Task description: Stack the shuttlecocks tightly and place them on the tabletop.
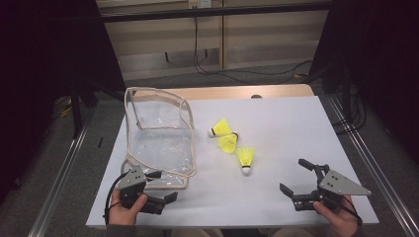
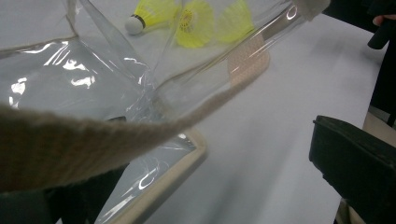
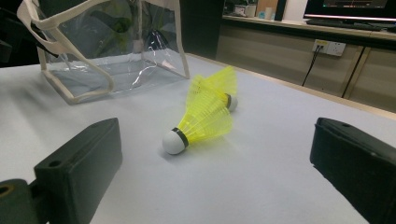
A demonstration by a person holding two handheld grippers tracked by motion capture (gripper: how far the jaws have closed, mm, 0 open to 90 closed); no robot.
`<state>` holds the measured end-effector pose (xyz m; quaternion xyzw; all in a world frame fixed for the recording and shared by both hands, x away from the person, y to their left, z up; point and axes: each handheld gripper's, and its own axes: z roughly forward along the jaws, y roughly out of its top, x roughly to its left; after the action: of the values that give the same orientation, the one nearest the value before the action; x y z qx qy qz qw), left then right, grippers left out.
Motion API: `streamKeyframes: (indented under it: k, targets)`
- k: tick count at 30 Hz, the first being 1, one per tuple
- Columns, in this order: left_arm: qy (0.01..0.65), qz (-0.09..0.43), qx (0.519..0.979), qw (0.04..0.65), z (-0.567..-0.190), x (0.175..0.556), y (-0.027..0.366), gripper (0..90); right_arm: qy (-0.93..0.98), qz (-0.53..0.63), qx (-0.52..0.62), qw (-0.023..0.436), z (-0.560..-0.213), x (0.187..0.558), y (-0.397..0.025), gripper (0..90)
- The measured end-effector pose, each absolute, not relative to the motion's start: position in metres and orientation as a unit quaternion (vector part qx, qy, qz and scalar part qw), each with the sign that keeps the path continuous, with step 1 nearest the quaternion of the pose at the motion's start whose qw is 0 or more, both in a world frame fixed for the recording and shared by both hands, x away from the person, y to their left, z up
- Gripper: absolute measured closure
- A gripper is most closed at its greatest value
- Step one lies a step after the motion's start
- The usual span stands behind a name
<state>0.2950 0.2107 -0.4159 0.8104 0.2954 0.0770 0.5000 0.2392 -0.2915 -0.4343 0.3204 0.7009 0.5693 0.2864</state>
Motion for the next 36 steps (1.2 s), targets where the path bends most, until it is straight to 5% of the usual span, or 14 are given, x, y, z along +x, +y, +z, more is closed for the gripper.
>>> streamKeyframes:
  k: [36]
  targets:
    - [0.290, 0.087, 0.815, 0.495, -0.423, 0.307, 0.217, 6.6, 0.697, 0.570, 0.329, 0.285, -0.434, 0.245, -0.294, 1.6]
